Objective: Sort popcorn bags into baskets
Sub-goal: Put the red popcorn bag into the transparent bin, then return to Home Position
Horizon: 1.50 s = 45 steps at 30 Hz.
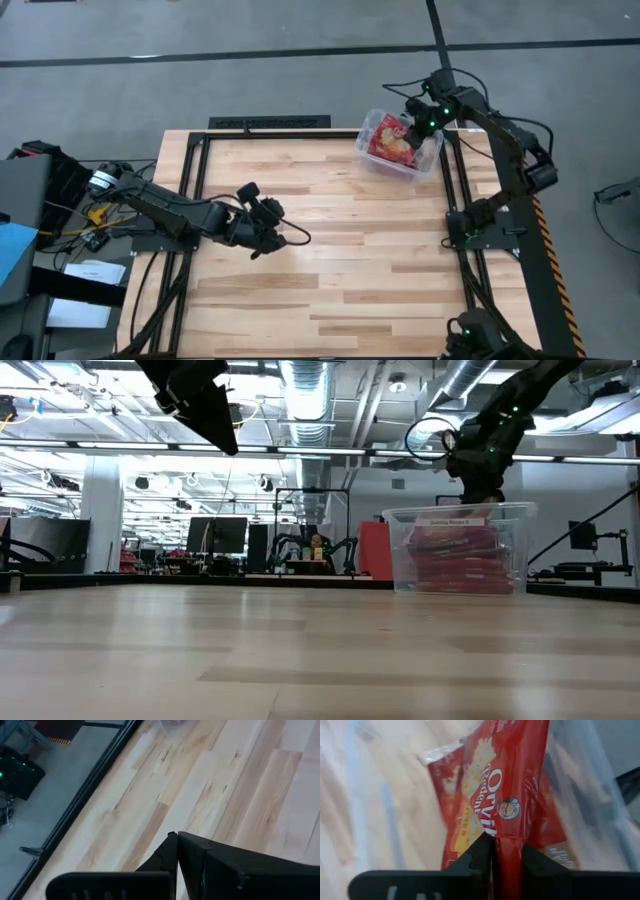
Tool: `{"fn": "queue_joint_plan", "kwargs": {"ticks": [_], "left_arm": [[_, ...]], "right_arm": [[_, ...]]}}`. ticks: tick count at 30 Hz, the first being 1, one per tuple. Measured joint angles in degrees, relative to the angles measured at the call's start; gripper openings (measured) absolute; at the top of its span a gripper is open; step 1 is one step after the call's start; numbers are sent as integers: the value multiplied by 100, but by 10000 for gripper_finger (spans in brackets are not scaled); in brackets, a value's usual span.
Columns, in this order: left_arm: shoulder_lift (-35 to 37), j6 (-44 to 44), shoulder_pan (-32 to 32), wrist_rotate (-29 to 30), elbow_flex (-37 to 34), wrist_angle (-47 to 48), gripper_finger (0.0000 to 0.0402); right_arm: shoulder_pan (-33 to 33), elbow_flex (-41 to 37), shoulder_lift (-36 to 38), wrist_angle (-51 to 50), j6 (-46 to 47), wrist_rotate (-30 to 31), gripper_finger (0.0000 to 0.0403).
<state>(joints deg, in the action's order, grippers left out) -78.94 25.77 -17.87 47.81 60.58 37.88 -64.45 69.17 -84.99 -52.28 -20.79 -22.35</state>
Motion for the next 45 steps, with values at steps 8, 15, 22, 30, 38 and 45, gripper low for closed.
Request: {"fn": "queue_joint_plan", "kwargs": {"ticks": [8, 15, 22, 30, 38, 45], "left_arm": [[0, -8, 4, 35, 0, 16, 0], [0, -8, 6, 72, 0, 18, 0], [0, 61, 95, 85, 0, -162, 0], [725, -1062, 507, -586, 0, -2011, 0], [2420, -1313, 2169, -4008, -1174, -3433, 0], [3534, -460, 3377, -5251, -2910, -4525, 0]], "right_arm": [[289, 524, -90, 91, -176, 1394, 142], [443, 777, -77, 113, -183, 1689, 195], [521, 807, 223, 212, 210, 795, 187], [513, 625, 1629, 395, 471, -1963, 147], [597, -1258, 3942, 1848, 1226, -2723, 126], [909, -3189, 5195, 4278, 3118, -2676, 129]]}}
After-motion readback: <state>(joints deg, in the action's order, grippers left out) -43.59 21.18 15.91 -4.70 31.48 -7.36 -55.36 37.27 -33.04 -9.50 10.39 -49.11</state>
